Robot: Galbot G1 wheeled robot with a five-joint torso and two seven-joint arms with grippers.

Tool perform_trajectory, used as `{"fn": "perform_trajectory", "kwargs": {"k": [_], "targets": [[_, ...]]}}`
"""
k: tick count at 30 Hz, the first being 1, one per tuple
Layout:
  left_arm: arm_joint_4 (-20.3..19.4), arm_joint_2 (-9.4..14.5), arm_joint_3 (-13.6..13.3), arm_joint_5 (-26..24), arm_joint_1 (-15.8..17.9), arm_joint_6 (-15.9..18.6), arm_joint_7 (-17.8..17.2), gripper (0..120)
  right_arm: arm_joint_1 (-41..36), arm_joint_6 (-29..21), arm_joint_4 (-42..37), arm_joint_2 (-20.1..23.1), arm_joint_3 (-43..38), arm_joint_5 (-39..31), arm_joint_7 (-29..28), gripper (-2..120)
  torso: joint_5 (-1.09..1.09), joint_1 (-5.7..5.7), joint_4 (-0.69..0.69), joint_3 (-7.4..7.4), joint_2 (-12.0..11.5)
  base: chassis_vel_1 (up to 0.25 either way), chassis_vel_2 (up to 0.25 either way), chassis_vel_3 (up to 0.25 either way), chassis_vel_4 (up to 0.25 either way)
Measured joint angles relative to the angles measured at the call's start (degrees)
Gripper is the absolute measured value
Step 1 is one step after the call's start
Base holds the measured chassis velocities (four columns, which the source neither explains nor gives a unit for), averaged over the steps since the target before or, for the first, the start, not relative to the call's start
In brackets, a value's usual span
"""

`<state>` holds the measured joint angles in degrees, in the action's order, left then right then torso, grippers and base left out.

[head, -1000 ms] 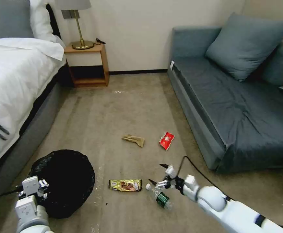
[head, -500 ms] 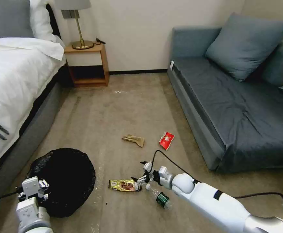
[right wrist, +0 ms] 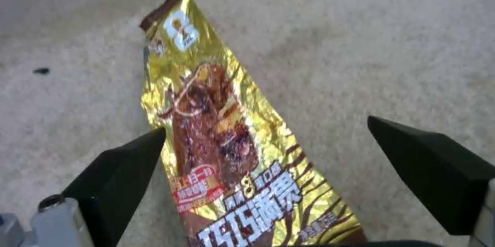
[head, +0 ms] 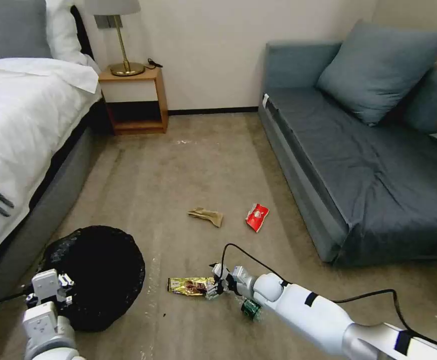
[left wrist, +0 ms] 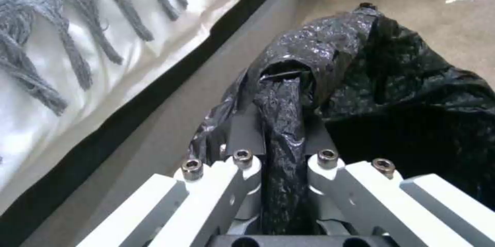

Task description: Pick up the trash bin, then pick up the garbage on the floor and place it into the trash bin.

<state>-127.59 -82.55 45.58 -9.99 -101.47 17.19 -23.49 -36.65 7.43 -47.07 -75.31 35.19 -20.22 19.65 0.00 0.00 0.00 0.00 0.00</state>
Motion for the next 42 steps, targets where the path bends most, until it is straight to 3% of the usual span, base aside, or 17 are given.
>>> {"fn": "perform_trajectory", "kwargs": {"k": [6,12,19,32,42], "targets": [[1.06,0.08,-0.18,-0.18,0.77,0.11,0.01,6,0.01,0.66,2.64,-1.54,-0.91,1.35,0.74,100,0.0,0.0,0.0,0.0,0.0,0.0,0.0,0.0,0.0],[1.49,0.06,-0.37,-0.37,0.99,0.13,0.02,6,0.45,1.16,6.42,-2.36,-2.61,4.4,3.85,82,0.01,0.0,0.0,0.0,0.0,0.0,0.0,0.0,0.0],[1.23,0.07,-0.29,-0.95,1.28,0.42,0.02,6,1.09,2.05,9.29,-2.86,-4.51,7.62,6.47,82,0.03,0.0,0.01,-0.01,0.0,0.0,0.0,0.0,0.0],[1.25,-1.04,-0.35,-0.74,1.39,0.08,0.02,6,0.14,3.67,8.88,-0.88,-6.36,9.7,7.42,46,0.02,0.0,0.01,-0.01,0.0,0.0,0.0,0.0,0.0],[1.78,-1.34,-0.68,-0.2,1.36,-0.56,0.04,6,-1.26,3.3,4.57,1.48,-6.74,9.76,6.62,10,-0.05,0.0,-0.03,0.01,0.0,0.0,0.0,0.0,0.0]]}}
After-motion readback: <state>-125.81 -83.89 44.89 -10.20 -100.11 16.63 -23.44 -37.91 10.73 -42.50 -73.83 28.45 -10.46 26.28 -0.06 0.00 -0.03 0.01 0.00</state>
